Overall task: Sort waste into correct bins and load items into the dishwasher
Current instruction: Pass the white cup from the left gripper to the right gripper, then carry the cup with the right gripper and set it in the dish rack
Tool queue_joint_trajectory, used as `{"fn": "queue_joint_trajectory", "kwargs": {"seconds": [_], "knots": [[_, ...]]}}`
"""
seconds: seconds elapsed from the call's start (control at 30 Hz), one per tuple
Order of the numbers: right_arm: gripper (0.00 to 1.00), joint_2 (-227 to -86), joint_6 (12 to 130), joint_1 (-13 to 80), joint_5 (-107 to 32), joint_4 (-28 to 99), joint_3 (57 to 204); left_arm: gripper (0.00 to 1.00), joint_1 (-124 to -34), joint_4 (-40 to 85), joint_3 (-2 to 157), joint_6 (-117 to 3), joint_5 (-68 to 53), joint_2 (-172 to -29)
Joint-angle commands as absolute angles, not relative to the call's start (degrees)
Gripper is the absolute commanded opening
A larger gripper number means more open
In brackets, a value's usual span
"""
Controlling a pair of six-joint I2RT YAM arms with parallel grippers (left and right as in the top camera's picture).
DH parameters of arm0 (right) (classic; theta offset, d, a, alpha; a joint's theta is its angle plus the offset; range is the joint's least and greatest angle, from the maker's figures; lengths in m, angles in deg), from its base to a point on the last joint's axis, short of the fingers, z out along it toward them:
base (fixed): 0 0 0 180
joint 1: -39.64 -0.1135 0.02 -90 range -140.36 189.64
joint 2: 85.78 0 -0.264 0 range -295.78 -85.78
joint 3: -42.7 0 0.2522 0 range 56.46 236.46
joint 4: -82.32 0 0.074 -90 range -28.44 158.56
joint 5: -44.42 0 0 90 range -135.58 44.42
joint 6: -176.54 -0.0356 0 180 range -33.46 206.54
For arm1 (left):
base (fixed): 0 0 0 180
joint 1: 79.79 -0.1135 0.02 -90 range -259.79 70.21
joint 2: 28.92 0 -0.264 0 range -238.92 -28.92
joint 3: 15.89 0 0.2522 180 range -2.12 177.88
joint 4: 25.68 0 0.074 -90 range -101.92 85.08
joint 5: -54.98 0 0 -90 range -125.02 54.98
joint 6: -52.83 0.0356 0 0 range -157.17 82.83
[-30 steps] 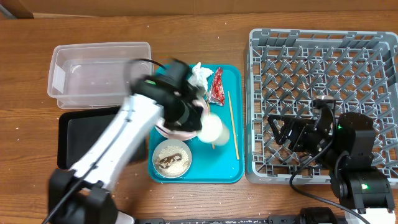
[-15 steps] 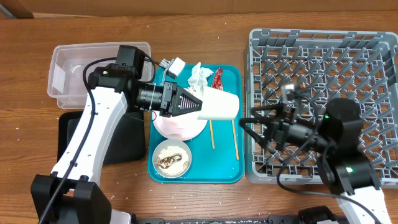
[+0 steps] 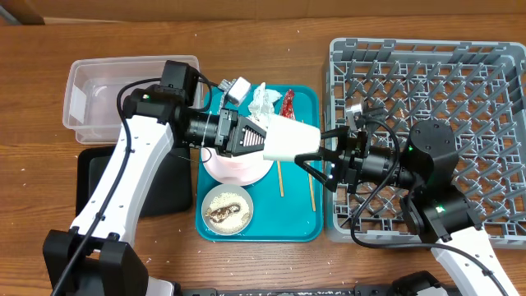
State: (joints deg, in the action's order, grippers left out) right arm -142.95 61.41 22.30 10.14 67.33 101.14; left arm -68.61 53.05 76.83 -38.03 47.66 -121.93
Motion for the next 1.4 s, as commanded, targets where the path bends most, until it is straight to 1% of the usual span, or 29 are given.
{"fn": "queue_joint_trajectory", "kwargs": {"seconds": [0.0, 0.03, 0.07, 0.1, 0.17, 0.27, 0.3, 0.37, 0.4, 0.43, 0.47, 0.53, 0.6, 0.7, 0.8, 0.9, 0.97, 1.07, 1.2, 1.37], "knots": [[0.77, -142.6, 60.91, 21.6, 11.56, 69.67, 102.33, 0.04, -66.89, 53.53, 77.4, -37.2, 44.81, -121.69], [0.75, -142.6, 60.82, 21.6, 11.58, 70.34, 102.33, 0.04, -66.58, 53.88, 77.4, -37.18, 44.27, -121.69], [0.67, -142.6, 60.47, 21.6, 11.71, 70.93, 102.33, 0.04, -66.34, 53.85, 77.4, -37.18, 44.22, -121.69], [0.62, -142.6, 60.26, 21.6, 12.06, 71.11, 102.33, 0.04, -66.25, 53.81, 77.4, -37.18, 44.25, -121.69], [0.61, -142.6, 60.02, 21.6, 12.78, 70.98, 102.33, 0.04, -66.25, 53.59, 77.4, -37.22, 44.25, -121.69], [0.57, -142.6, 59.88, 21.6, 13.81, 70.89, 102.33, 0.05, -66.32, 52.87, 77.4, -37.97, 44.27, -121.69], [0.57, -142.6, 59.88, 21.6, 14.12, 70.89, 102.33, 0.15, -66.34, 52.17, 77.4, -38.75, 44.2, -121.69], [0.56, -142.49, 59.88, 21.64, 14.1, 70.89, 102.33, 0.47, -66.38, 51.08, 77.4, -39.34, 43.72, -121.69], [0.56, -142.34, 59.91, 21.91, 14.1, 70.87, 102.33, 0.58, -66.38, 50.64, 77.4, -39.39, 42.76, -121.69], [0.56, -142.1, 59.88, 22.34, 14.1, 70.82, 102.33, 0.86, -66.45, 50.62, 77.4, -39.85, 41.08, -121.69], [0.56, -141.75, 59.88, 22.98, 14.07, 70.32, 102.33, 1.0, -66.6, 50.73, 77.4, -40.68, 38.87, -121.69], [0.55, -140.72, 59.91, 24.95, 14.01, 68.22, 102.33, 1.0, -67.34, 52.08, 77.4, -41.94, 34.3, -121.69], [0.51, -139.34, 59.86, 28.14, 12.59, 64.22, 102.33, 1.0, -68.28, 53.42, 77.4, -41.88, 32.73, -121.69], [0.47, -136.48, 59.86, 33.19, 6.86, 54.89, 102.37, 1.0, -70.3, 54.82, 77.4, -41.9, 30.78, -121.69], [0.47, -133.0, 59.91, 35.85, -6.89, 41.16, 103.75, 1.0, -72.52, 56.0, 77.4, -41.88, 29.49, -121.69], [0.47, -130.91, 59.86, 35.63, -22.62, 25.27, 107.64, 1.0, -74.25, 56.02, 77.42, -41.88, 27.92, -121.69], [0.47, -130.95, 58.86, 34.67, -29.95, 15.4, 110.65, 1.0, -74.6, 55.65, 77.42, -41.88, 26.8, -121.69], [0.47, -131.89, 57.72, 33.16, -37.27, 5.21, 112.47, 1.0, -74.56, 54.95, 77.45, -41.92, 24.64, -121.69], [0.47, -134.93, 56.26, 32.16, -43.78, -2.88, 112.42, 1.0, -74.47, 54.25, 77.45, -41.92, 24.29, -121.69], [0.48, -141.0, 56.3, 32.16, -48.85, -3.07, 112.42, 1.0, -74.47, 54.2, 77.45, -41.92, 24.29, -121.69]]}}
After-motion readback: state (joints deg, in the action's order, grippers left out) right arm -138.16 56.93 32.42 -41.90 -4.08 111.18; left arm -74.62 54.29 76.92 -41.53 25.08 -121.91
